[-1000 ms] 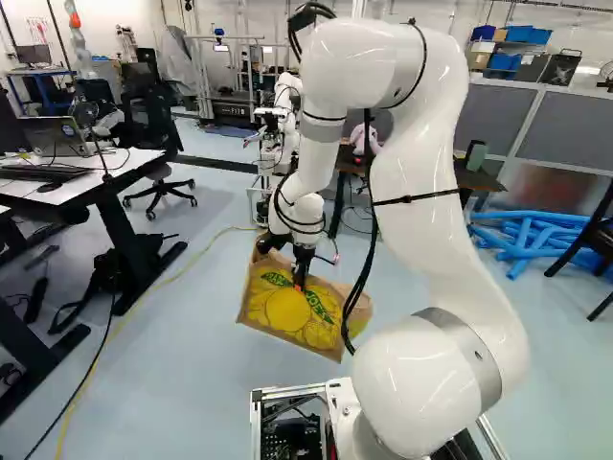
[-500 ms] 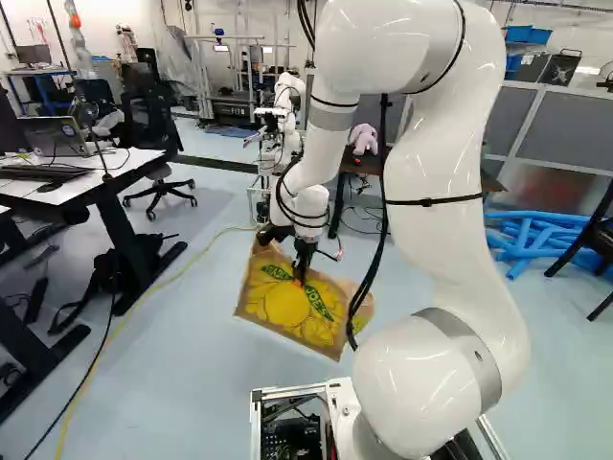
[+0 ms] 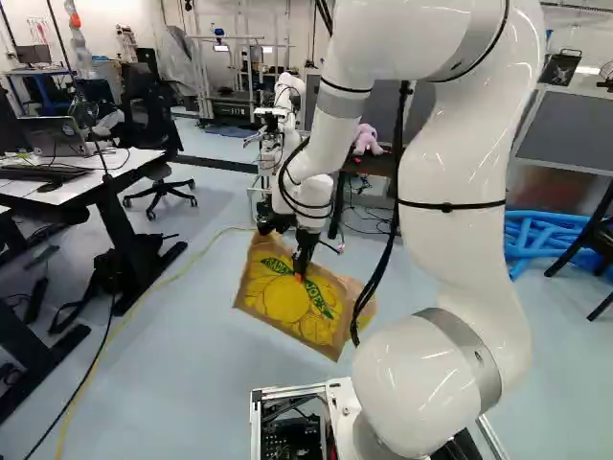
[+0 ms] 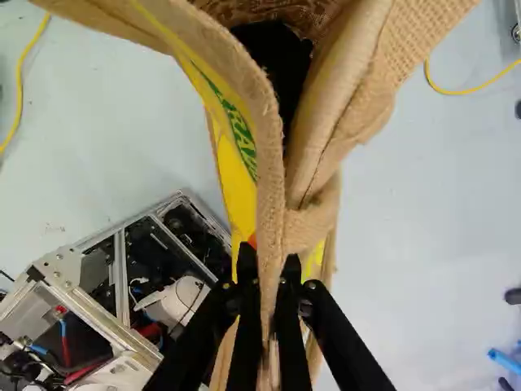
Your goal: Pick up the bag on the ground and place it on the table
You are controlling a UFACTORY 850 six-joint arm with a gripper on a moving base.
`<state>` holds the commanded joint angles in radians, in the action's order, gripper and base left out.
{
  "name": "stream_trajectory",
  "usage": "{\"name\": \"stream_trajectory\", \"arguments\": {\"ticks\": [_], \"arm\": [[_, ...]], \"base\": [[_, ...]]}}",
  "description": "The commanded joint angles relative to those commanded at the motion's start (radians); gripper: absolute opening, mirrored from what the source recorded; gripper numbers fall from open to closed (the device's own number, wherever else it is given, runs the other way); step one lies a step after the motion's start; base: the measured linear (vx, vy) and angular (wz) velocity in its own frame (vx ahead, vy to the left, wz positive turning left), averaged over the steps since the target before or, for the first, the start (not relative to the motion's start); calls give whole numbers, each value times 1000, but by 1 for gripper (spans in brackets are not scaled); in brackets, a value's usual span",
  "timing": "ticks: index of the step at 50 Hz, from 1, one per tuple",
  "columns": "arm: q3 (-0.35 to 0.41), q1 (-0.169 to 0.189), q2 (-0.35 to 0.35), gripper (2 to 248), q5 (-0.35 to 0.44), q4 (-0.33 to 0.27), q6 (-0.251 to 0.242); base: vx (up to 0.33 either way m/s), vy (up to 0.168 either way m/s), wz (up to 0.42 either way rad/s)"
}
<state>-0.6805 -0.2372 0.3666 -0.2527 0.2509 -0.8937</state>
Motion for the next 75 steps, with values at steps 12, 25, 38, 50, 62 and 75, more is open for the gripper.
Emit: {"name": "stream_trajectory", "arguments": {"ticks": [12,25,38,50,62,75], "arm": [[7,5,-48,22,-42,0,0],[13,11,-99,22,-87,0,0],[19,17,-150,22,-130,0,0],[23,21,-198,22,-148,0,0],[27,25,-244,22,-160,0,0],[30,30,-293,22,-192,0,0]], "base": [[0,0,0],[0,0,0],[0,0,0],[0,0,0],[0,0,0],[0,0,0]]}}
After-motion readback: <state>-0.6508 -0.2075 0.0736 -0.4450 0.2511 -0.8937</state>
